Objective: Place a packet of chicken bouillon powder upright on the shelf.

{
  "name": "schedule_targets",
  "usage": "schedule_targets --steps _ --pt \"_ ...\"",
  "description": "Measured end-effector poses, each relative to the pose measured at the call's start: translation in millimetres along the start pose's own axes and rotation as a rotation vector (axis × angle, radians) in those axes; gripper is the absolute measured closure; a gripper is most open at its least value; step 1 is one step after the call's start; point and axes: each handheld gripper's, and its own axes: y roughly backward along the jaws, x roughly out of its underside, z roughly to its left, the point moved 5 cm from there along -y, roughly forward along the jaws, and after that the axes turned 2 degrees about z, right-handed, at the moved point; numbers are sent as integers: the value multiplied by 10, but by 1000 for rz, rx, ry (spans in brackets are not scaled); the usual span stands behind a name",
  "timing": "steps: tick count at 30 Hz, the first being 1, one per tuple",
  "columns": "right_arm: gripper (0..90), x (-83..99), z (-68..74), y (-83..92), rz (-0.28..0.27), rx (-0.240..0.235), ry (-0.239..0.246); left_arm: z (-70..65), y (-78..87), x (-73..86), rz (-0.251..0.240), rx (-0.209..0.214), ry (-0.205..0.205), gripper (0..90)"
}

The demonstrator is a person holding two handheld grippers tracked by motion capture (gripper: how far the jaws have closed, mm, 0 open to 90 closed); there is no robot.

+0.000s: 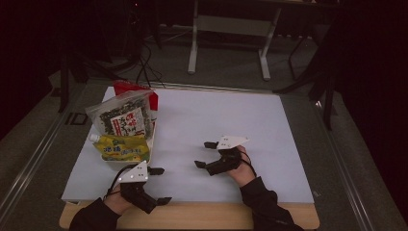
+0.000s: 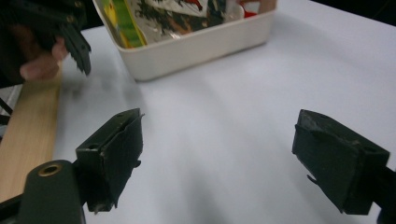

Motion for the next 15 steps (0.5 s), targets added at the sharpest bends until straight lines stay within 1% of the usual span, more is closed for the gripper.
schedule_targets --steps 3,5,9,15 --pt "158 83 -28 72 12 19 -6 1 -1 -3 3 1 -9 21" --pt "157 139 -54 119 16 29 -18 0 -3 -4 3 1 -9 21" --pt "157 222 -88 192 41 50 -30 1 -2 -5 3 1 -7 21" --pt "157 318 -80 317 50 68 -50 0 -2 -5 2 1 -5 21"
